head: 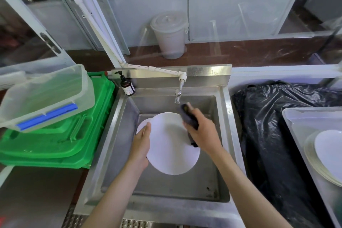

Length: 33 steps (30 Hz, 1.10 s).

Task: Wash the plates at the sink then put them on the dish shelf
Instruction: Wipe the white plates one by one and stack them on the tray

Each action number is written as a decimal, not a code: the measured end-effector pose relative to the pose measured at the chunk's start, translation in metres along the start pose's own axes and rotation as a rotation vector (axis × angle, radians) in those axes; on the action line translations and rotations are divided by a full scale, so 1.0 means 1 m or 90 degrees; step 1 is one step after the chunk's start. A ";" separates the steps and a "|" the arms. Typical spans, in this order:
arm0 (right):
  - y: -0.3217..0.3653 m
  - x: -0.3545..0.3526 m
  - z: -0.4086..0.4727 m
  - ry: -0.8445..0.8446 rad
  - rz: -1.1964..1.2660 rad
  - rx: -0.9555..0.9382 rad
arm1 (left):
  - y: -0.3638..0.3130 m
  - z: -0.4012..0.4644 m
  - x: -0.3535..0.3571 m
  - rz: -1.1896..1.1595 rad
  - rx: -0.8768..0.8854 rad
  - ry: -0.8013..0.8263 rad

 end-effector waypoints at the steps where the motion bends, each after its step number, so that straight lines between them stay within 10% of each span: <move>1: 0.002 0.015 0.000 0.052 -0.079 -0.057 | -0.003 -0.002 0.003 0.008 0.015 0.001; 33: 0.033 0.079 -0.087 0.086 -0.158 -0.196 | -0.023 0.010 -0.017 -0.067 0.022 -0.115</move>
Point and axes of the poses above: each hand's wrist, its own z-axis towards the middle knuckle, its own x-axis out of the palm, y = z × x, the point moved 8 cm from there along z, towards the middle knuckle, and after that the axes turned 9 degrees about z, right-handed, at the moved point
